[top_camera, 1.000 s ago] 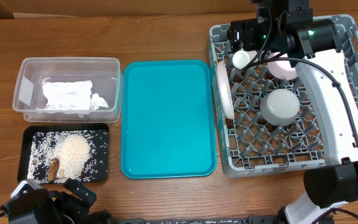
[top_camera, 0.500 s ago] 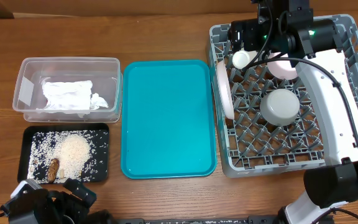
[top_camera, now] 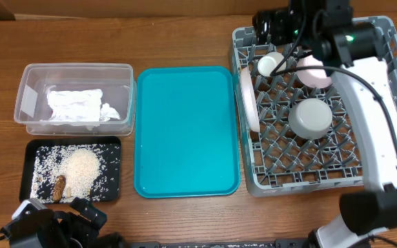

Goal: Sort waste into correct bins and load items into the dishwasher

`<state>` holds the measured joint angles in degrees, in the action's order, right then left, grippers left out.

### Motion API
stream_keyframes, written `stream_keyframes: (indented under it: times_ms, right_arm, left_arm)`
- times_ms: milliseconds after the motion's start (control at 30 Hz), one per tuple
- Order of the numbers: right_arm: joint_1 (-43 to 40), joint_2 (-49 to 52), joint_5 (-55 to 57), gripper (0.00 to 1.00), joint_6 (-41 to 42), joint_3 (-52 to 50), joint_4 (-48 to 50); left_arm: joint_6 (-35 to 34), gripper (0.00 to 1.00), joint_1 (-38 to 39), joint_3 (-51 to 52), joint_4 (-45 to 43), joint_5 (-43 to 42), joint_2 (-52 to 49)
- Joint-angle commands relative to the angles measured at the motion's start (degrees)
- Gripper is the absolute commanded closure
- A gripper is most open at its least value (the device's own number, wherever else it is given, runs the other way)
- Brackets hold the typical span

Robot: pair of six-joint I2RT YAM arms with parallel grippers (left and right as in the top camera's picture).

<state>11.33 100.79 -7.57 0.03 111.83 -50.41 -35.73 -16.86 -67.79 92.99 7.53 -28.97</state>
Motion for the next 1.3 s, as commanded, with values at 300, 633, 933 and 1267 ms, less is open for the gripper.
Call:
stream_keyframes:
  times_ms: [300, 633, 933, 1267]
  right_arm:
    - [-3.5, -50.4, 0.4, 0.0, 0.0, -25.9, 14.3]
    - [-7.5, -92.4, 0.4, 0.0, 0.3, -78.2, 43.1]
    - [-9.1, -100.6, 0.1, 0.0, 10.3, -105.3, 64.4]
    - [-9.1, -100.6, -0.2, 0.0, 8.9, -111.4, 58.9]
  left_arm:
    - [-0.7, 0.0, 0.1, 0.2, -0.2, -0.3, 1.0]
    - [-0.7, 0.0, 0.1, 0.2, -0.2, -0.3, 1.0]
    - [-0.7, 0.0, 0.1, 0.2, -0.2, -0.3, 1.0]
    - [-0.7, 0.0, 0.1, 0.2, -0.2, -0.3, 1.0]
